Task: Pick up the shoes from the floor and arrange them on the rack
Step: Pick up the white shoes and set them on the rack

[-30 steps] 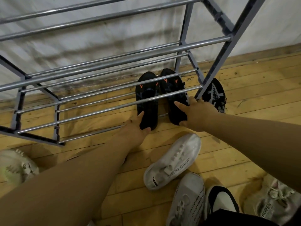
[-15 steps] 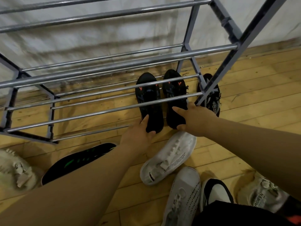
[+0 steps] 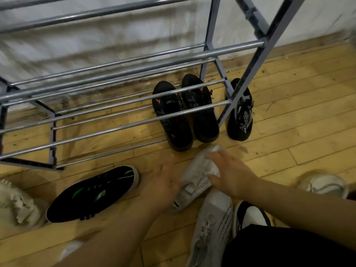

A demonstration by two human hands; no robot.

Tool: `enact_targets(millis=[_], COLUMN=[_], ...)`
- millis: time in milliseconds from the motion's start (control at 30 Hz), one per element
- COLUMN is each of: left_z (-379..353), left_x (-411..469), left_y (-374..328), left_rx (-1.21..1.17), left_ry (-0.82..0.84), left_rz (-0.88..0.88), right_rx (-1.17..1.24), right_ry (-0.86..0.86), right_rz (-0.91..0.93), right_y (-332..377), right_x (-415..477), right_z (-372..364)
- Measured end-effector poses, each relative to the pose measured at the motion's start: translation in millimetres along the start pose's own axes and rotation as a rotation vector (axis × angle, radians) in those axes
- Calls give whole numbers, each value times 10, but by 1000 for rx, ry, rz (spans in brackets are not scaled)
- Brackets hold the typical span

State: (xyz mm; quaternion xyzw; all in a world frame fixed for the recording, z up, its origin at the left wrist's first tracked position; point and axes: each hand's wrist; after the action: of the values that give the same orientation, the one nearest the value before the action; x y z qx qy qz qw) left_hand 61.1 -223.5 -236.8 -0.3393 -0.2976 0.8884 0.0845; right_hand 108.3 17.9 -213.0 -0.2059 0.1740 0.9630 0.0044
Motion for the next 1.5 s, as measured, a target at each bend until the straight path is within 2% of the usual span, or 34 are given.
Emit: enact_targets(millis=[100, 200, 300, 433, 533, 633, 700, 867, 933, 1000, 1067, 1233, 1333, 1400, 1500], left_z=[-208, -338, -488, -756, -848, -765, -603, -33, 143, 255, 291, 323, 378, 405, 491], left_x=[-269, -566, -859, -1067, -1072, -1047, -1008, -802, -749, -727, -708, -624, -631, -596, -522], left_y=[140, 222, 207, 167, 142, 126, 48, -187, -208, -214, -219, -129, -117, -110, -92], left_rx=[-92, -127, -50, -150, -235, -278, -341, -621, -906, -1158, -1230, -1198, -969, -827, -883], left_ry=[25, -60, -132, 125, 135, 114, 110, 273, 335, 321, 313, 258, 231, 151, 86], left_rz=[77, 75, 40, -83, -101, -130, -147, -10, 91, 181, 170, 67, 10, 7, 11], right_rx=[31, 94, 150, 259, 325, 453, 644, 1049, 1129, 1199, 1243, 1285, 1263, 1220, 1126], right_ry=[259, 329, 273, 136, 81, 46, 29, -56, -105, -145, -168, -231, -277, -275, -254], right_rz=[-25, -50, -56, -51, -28, -125, -218, -497, -571, -627, -661, -727, -771, -754, -666], right_y=[-90, -198, -232, -230, -190, -118, -106, -188, -237, -287, -330, -401, -431, -425, -373], right_x=[-206, -320, -385, -418, -393, -368, -343, -278, -273, -287, -299, -299, -306, -321, -307], right_z=[-280, -394, -461, -405, -314, -182, -73, 84, 70, 23, -32, -123, -159, -167, -110])
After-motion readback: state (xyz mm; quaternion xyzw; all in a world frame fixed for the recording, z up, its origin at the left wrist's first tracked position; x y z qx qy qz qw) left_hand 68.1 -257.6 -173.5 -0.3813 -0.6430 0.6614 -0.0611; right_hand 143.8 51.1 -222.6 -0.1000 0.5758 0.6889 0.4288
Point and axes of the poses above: each hand's wrist, its own x-axis towards the middle knuckle, its own z-axis out of the back of the hand, y = z × x, and after that the axes turned 6 degrees about -x, right-handed
